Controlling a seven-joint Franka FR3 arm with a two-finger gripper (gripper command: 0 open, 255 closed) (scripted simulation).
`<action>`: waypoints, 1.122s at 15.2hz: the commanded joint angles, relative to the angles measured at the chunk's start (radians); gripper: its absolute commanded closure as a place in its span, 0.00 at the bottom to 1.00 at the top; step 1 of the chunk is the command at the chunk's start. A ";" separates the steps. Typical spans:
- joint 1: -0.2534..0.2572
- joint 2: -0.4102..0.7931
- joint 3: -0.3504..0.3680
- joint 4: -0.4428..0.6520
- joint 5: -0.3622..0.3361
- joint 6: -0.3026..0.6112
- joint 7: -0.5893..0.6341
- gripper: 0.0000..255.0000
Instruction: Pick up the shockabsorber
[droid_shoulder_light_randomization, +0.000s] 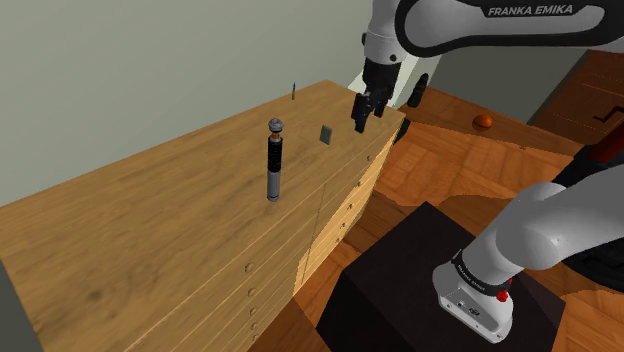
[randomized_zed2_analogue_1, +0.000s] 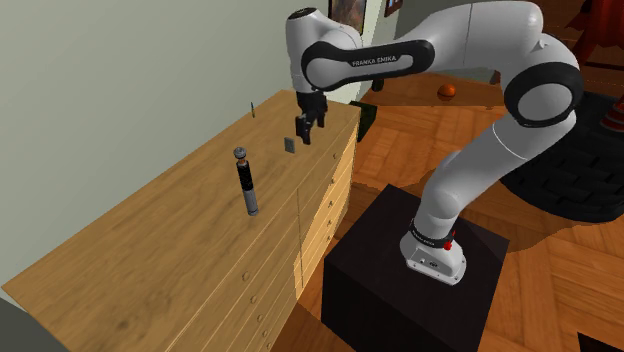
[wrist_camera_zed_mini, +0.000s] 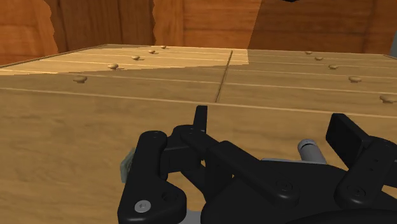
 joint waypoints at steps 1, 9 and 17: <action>0.003 0.076 0.037 0.062 -0.013 0.014 0.051 0.00; 0.029 0.390 0.146 0.361 -0.131 0.005 0.240 0.00; 0.150 0.760 0.185 0.794 -0.312 -0.115 0.397 0.00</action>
